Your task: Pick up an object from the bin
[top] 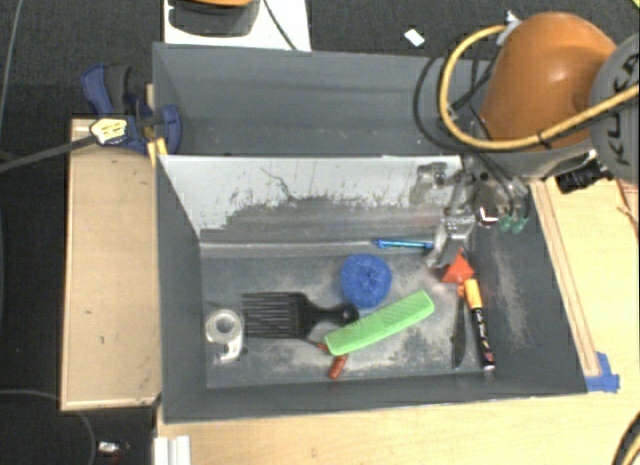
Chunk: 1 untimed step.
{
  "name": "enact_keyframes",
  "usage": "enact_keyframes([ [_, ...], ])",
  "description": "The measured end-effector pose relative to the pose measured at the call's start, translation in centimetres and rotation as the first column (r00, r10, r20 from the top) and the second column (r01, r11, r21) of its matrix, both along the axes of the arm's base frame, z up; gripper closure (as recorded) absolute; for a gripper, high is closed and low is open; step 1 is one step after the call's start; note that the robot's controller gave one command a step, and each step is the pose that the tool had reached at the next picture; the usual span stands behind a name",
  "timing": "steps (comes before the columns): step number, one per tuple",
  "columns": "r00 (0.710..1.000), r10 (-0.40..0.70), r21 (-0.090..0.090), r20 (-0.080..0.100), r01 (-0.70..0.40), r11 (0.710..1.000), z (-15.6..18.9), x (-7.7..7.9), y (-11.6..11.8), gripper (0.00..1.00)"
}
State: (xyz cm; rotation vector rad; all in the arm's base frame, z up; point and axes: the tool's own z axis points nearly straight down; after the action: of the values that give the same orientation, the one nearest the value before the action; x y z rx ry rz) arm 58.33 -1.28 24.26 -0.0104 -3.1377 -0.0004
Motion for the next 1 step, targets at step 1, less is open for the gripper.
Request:
enact_keyframes([
  [1, 1.0, 0.0, 0.0, 0.008, 0.0, 1.0, 0.5, 0.11, 0.0, 0.0],
])
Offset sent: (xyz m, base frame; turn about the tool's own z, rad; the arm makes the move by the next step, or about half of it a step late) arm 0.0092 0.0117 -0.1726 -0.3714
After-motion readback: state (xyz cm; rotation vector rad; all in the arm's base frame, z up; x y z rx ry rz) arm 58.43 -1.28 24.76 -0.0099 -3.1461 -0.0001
